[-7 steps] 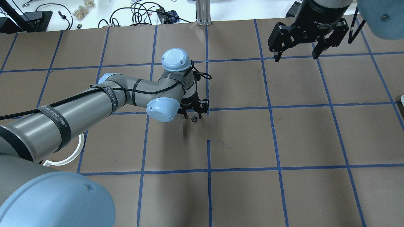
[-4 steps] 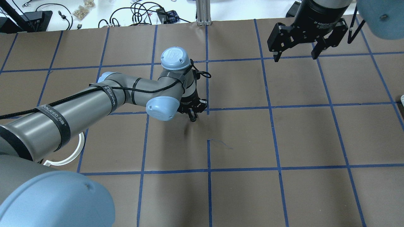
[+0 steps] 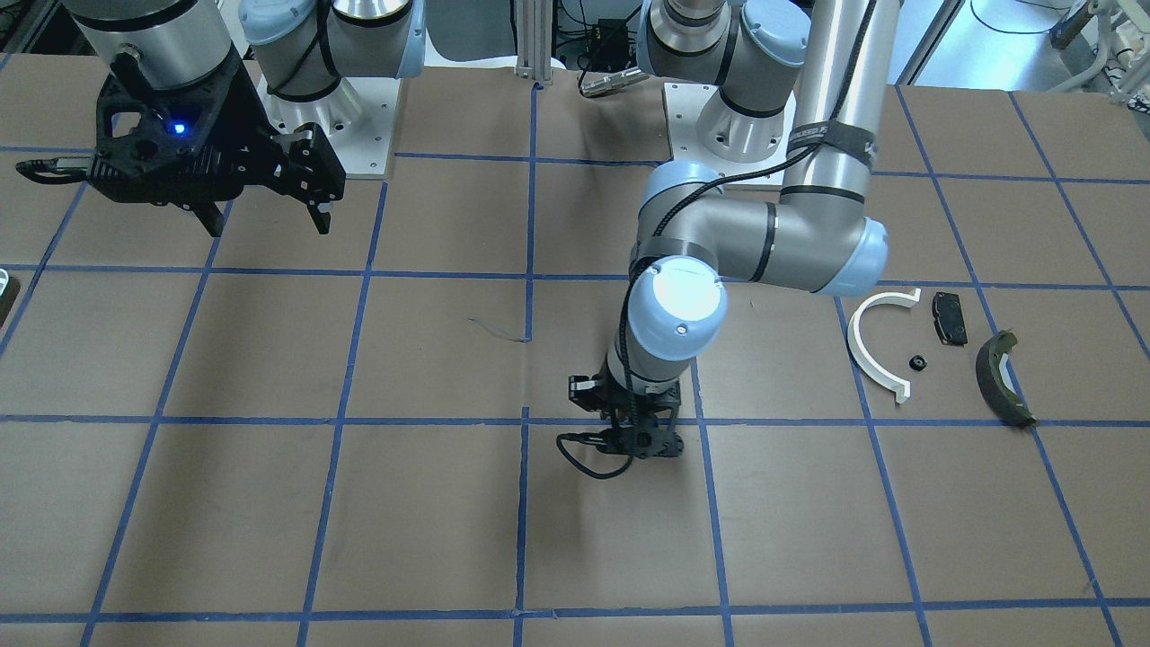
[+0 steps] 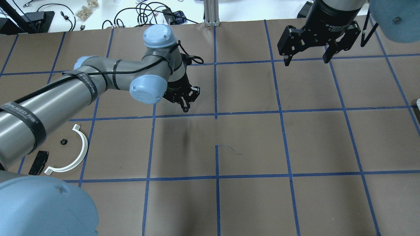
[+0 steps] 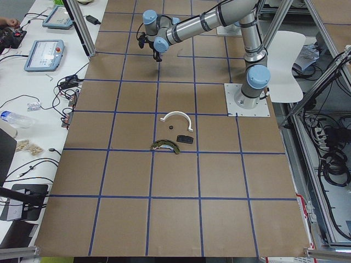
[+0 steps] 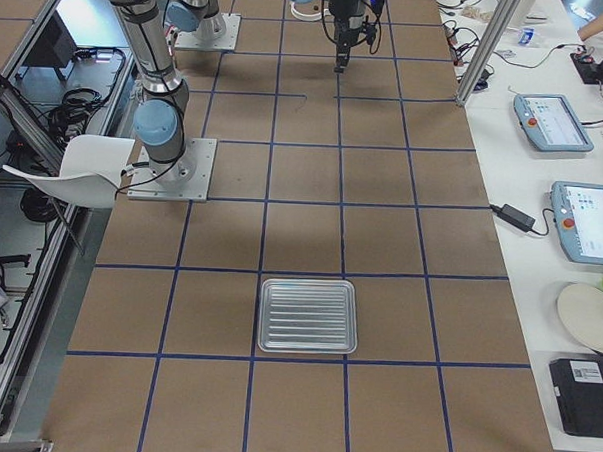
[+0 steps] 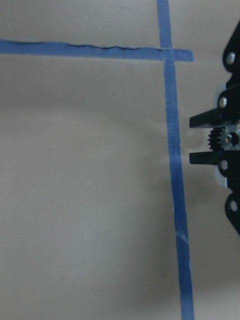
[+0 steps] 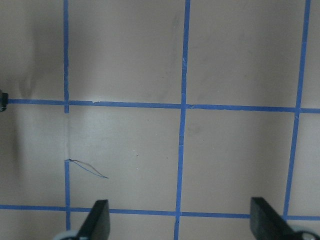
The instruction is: Place bearing gear from tray to pile
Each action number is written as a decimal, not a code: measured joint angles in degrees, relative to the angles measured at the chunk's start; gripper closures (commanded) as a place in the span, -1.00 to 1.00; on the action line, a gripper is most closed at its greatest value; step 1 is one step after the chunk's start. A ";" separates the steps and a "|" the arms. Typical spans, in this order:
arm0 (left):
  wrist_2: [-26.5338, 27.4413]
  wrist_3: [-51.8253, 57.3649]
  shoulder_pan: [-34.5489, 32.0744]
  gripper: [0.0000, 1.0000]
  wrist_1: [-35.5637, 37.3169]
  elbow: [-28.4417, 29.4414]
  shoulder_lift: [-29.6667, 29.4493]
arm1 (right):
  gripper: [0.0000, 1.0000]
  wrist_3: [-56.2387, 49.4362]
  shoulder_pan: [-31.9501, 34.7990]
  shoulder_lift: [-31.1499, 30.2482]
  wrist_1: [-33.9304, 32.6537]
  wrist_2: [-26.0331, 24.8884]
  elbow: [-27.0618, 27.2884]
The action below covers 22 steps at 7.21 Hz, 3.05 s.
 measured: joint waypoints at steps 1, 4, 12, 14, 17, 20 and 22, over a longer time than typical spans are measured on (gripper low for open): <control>0.23 4.55 4.78 1.00 -7.35 4.86 0.53 | -1.00 -0.12 -0.01 0.00 0.04 -0.08 -0.01; 6.89 23.15 20.07 1.00 -20.04 13.08 0.95 | -1.00 -0.20 -0.01 0.09 0.08 0.30 0.07; 9.47 54.63 43.42 1.00 -20.27 11.00 -0.22 | -1.00 -0.14 0.00 1.19 -0.31 0.46 0.15; 9.45 54.90 43.62 1.00 -13.73 4.92 0.54 | -1.00 -0.11 0.00 1.31 -0.48 0.49 0.11; 9.39 55.00 43.80 1.00 -3.07 -3.94 0.99 | -1.00 -0.15 0.00 1.40 -0.96 0.43 0.16; 9.92 55.32 44.12 1.00 -0.36 -7.92 1.28 | -1.00 -0.11 0.00 1.48 -1.00 0.32 0.19; 10.22 55.50 44.38 1.00 -0.40 -8.26 1.27 | -1.00 -0.09 0.00 1.44 -0.95 0.13 0.20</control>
